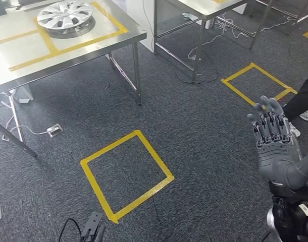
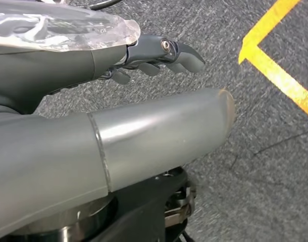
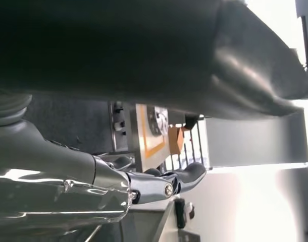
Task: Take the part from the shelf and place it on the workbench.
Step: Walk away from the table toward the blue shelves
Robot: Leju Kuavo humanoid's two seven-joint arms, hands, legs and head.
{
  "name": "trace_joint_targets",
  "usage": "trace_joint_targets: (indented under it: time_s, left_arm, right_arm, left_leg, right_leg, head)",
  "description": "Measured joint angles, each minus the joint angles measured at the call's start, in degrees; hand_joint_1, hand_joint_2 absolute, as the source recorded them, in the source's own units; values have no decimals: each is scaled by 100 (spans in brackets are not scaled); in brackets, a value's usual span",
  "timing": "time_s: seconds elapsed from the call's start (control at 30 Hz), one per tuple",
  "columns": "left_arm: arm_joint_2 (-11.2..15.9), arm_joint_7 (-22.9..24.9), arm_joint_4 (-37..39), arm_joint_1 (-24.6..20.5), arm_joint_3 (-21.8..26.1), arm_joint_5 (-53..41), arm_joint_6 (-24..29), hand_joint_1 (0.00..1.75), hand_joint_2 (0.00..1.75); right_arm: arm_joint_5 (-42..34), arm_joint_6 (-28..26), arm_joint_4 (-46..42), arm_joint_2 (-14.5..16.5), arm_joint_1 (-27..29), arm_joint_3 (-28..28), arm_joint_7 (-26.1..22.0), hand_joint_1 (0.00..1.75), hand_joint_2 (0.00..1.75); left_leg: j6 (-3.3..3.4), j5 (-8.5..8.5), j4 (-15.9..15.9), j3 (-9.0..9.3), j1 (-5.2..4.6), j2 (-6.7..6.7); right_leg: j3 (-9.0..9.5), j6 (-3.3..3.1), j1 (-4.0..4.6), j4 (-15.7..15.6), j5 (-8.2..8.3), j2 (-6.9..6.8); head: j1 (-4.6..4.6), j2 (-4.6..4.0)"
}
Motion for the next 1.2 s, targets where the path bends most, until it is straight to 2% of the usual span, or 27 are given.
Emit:
trace_joint_targets:
  time_s: [0.03, 0.1, 0.17, 0.2, 0.27, 0.33, 0.37, 0.43, 0.47, 0.5, 0.53, 0.57, 0.63, 0.67, 0.7, 0.73, 0.8, 0.83, 0.87, 0.9, 0.97, 1.0, 1.03, 1.07, 1.13, 1.17, 1.2]
  left_arm:
    - [0, 0, 0, 1, 0, 0, -3, 0, 0]
    - [0, 0, 0, -4, 0, 1, -16, 0, 0]
    - [2, -1, 0, -7, 0, 3, -27, 0, 0]
    - [3, -1, 0, -6, 0, 4, -29, 0, 0]
    - [5, 1, 0, -6, 0, 7, -31, 0, 0]
    - [6, 2, 0, -15, 0, 11, -32, 0, 0]
    - [7, 2, 0, -18, 0, 13, -33, 0, 0]
    - [7, 2, 0, -7, -1, 15, -37, 0, 0]
    - [5, 2, 0, 1, -2, 16, -38, 0, 0]
    - [4, 2, 0, 7, -2, 16, -39, 0, 0]
    - [3, 2, 0, 10, -2, 18, -39, 0, 0]
    - [3, 2, 0, 10, -2, 20, -40, 0, 0]
    - [12, 2, 0, 7, -1, 27, -40, 0, 0]
    - [17, 2, 0, 5, 0, 30, -40, 0, 0]
    - [20, 2, 0, 0, 0, 33, -41, 0, 0]
    - [21, 3, 0, -5, 0, 37, -43, 0, 0]
    - [15, 4, 0, -12, 0, 44, -47, 0, 0]
    - [11, 4, 0, -14, 0, 47, -49, 0, 0]
    - [9, 4, 0, -16, 0, 49, -49, 0, 0]
    - [7, 4, 0, -15, 0, 51, -49, 0, 0]
    - [7, 4, 0, -5, 0, 53, -49, 0, 0]
    - [5, 4, 0, 1, 0, 54, -49, 0, 0]
    - [4, 4, 0, 3, 0, 55, -48, 0, 0]
    - [1, 4, 0, 2, 0, 56, -48, 0, 0]
    - [-7, 4, 0, -2, 0, 57, -48, 0, 0]
    - [-9, 4, 0, -4, 0, 58, -49, 0, 0]
    - [-9, 4, 0, -4, 0, 58, -49, 0, 0]
  right_arm:
    - [0, 0, 11, 0, -1, 3, 0, 0, 0]
    - [0, 2, 21, 0, -10, 5, -1, 0, 0]
    - [0, 3, 22, -1, -25, 7, -3, 0, 0]
    - [0, 4, 22, -1, -26, 7, -4, 0, 0]
    - [0, 5, 21, -1, -19, 7, -7, 0, 0]
    - [0, 7, 19, 0, -20, 7, -9, 0, 0]
    - [0, 7, 18, 0, -23, 5, -10, 0, 0]
    - [0, 7, 18, -1, -22, 7, -12, 0, 0]
    - [0, 7, 19, 0, -18, 9, -11, 0, 0]
    - [0, 7, 19, 0, -14, 12, -11, 0, 0]
    - [0, 7, 20, 0, -13, 12, -11, 0, 0]
    - [0, 7, 20, 1, -13, 11, -11, 0, 0]
    - [1, 7, 20, 1, -15, 9, -11, 0, 0]
    - [1, 7, 20, 2, -16, 9, -11, 0, 0]
    - [2, 7, 20, 1, -17, 9, -11, 0, 0]
    - [2, 7, 20, 1, -16, 8, -11, 0, 0]
    - [2, 7, 20, 0, -15, 4, -11, 0, 0]
    - [2, 8, 20, 1, -18, 3, -13, 0, 0]
    - [2, 8, 20, 1, -24, 1, -15, 0, 0]
    - [2, 9, 20, 1, -25, 1, -16, 0, 0]
    - [2, 9, 25, 1, -21, 4, -17, 0, 0]
    - [2, 9, 32, 1, -16, 6, -17, 0, 0]
    - [2, 9, 39, 1, -14, 7, -17, 0, 0]
    - [2, 9, 45, 1, -15, 7, -17, 0, 0]
    - [2, 9, 51, 2, -21, 5, -18, 0, 0]
    - [2, 9, 51, 2, -24, 5, -18, 0, 0]
    - [2, 9, 52, 2, -26, 5, -18, 0, 0]
  left_leg:
    - [-9, -8, 9, 2, 3, 41]
    - [-51, -41, 45, 11, 11, 107]
    - [-111, -80, 105, 5, -10, 163]
    - [-134, -90, 125, 0, -24, 191]
    - [-177, -93, 134, 3, -25, 266]
    - [-238, -198, 264, -34, 0, 206]
    - [-266, -346, 499, -133, 9, 122]
    - [-298, -749, 1285, -497, 15, -46]
    - [-302, -897, 1670, -688, 17, -75]
    - [-299, -939, 1890, -802, 18, -85]
    - [-289, -863, 1881, -811, 17, -90]
    - [-271, -680, 1615, -695, 18, -102]
    - [-217, -260, 741, -290, 16, -241]
    - [-191, -134, 395, -137, 14, -306]
    - [-171, -84, 207, -59, 5, -352]
    - [-156, -90, 155, -45, -5, -352]
    - [-116, -66, 118, -37, -1, -263]
    - [-89, -51, 90, -25, 11, -225]
    - [-58, -39, 62, -14, 23, -184]
    - [-37, -35, 47, -5, 25, -142]
    - [-12, -42, 48, -4, 10, -64]
    - [-13, -45, 50, -3, 5, -22]
    - [-18, -50, 53, 1, 4, 17]
    - [-28, -59, 57, 10, 7, 56]
    - [-71, -93, 77, 36, 3, 119]
    - [-97, -111, 101, 38, -11, 146]
    - [-123, -122, 119, 36, -26, 173]
  right_leg:
    - [44, 14, -16, -73, 95, -18]
    - [425, 27, -39, -808, 480, -130]
    - [760, -6, -12, -1483, 695, -273]
    - [817, -38, 5, -1620, 710, -302]
    - [802, -122, 26, -1642, 708, -225]
    - [804, -195, 19, -1669, 737, -150]
    - [804, -229, 9, -1684, 753, -120]
    - [787, -273, 8, -1691, 768, -55]
    - [777, -285, 14, -1690, 772, -15]
    - [772, -291, 19, -1689, 775, 31]
    - [772, -292, 22, -1688, 776, 81]
    - [777, -291, 23, -1687, 778, 133]
    - [782, -276, 27, -1681, 781, 231]
    - [775, -257, 31, -1675, 784, 275]
    - [762, -230, 31, -1671, 789, 309]
    - [749, -195, 30, -1673, 797, 341]
    - [730, -127, 23, -1673, 800, 373]
    - [701, -101, 26, -1606, 747, 325]
    - [619, -80, 28, -1419, 627, 247]
    - [481, -66, 24, -1099, 446, 148]
    - [105, -33, 18, -269, 61, 28]
    - [-21, -20, 13, 9, -21, 7]
    - [-43, -11, 7, 65, 12, -9]
    - [58, -7, 0, -123, 154, -27]
    - [491, -12, -4, -960, 535, -173]
    - [664, -34, 6, -1315, 654, -246]
    - [765, -62, 16, -1536, 707, -300]
  head:
    - [1, 0]
    - [2, 1]
    - [4, 1]
    - [-3, 0]
    - [-21, 1]
    - [-29, 1]
    - [-38, 1]
    - [-55, 1]
    - [-60, 1]
    - [-61, 1]
    - [-61, 1]
    - [-61, 1]
    - [-64, 1]
    - [-64, 1]
    - [-64, 1]
    - [-63, 1]
    - [-61, 0]
    - [-52, 0]
    - [-41, 0]
    - [-30, 1]
    - [-14, 1]
    - [-12, 1]
    - [-12, 1]
    - [-11, 1]
    - [-8, 1]
    - [-7, 1]
    - [-11, 1]
